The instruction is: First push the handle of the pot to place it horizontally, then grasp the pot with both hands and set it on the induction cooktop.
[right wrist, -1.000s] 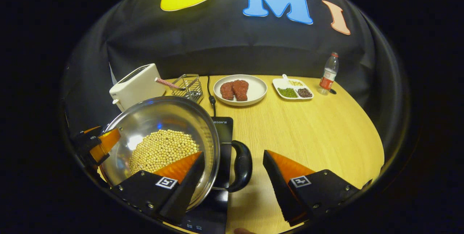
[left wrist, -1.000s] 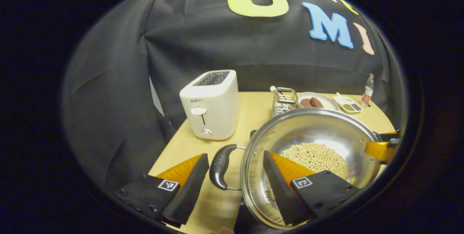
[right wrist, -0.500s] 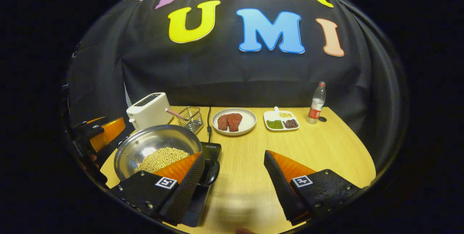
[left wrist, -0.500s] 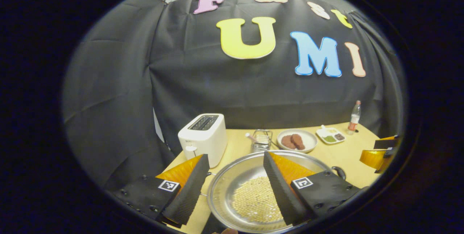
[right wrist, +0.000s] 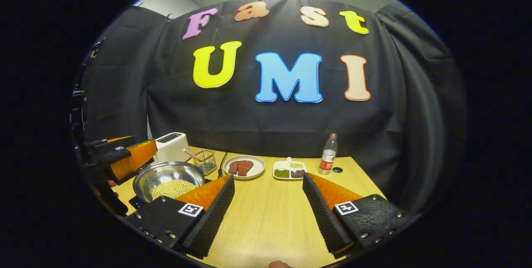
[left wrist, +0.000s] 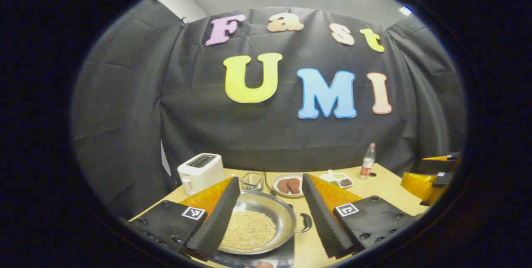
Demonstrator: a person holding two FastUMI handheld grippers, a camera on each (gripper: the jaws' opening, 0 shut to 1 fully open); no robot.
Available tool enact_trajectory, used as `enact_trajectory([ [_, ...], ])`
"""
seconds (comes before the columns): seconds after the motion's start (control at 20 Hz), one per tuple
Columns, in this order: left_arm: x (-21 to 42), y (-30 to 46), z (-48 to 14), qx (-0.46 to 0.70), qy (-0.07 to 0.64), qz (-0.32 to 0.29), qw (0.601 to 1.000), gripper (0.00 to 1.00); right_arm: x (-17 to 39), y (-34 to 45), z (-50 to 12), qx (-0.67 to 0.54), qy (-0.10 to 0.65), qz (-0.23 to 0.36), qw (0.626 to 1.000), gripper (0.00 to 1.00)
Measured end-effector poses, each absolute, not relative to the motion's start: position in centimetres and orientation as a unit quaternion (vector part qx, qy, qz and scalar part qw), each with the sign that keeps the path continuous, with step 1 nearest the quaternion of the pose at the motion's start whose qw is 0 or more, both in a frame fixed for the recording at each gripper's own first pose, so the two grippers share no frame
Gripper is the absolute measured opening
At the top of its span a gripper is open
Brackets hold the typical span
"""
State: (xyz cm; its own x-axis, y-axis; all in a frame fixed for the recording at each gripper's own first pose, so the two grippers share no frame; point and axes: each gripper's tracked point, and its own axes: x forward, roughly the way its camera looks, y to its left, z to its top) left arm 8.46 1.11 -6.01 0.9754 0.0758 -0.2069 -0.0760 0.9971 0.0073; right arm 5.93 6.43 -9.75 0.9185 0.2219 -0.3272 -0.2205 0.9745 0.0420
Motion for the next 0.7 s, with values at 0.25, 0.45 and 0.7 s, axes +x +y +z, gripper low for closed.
enact_trajectory([
  [0.25,4.3,-4.9,-1.9,-0.009,0.064,0.025,0.998,0.91,2.9,0.6,-6.8,0.003,0.123,0.102,0.987,0.99],
  [0.45,0.4,-6.5,1.1,0.01,0.033,0.01,0.999,0.98,0.3,-0.7,-4.7,0.007,0.097,0.103,0.99,0.99],
  [0.7,-3.0,-4.9,3.5,0.009,0.007,-0.005,1.0,0.97,-2.8,-0.9,-1.4,0.01,0.045,0.078,0.996,0.99],
])
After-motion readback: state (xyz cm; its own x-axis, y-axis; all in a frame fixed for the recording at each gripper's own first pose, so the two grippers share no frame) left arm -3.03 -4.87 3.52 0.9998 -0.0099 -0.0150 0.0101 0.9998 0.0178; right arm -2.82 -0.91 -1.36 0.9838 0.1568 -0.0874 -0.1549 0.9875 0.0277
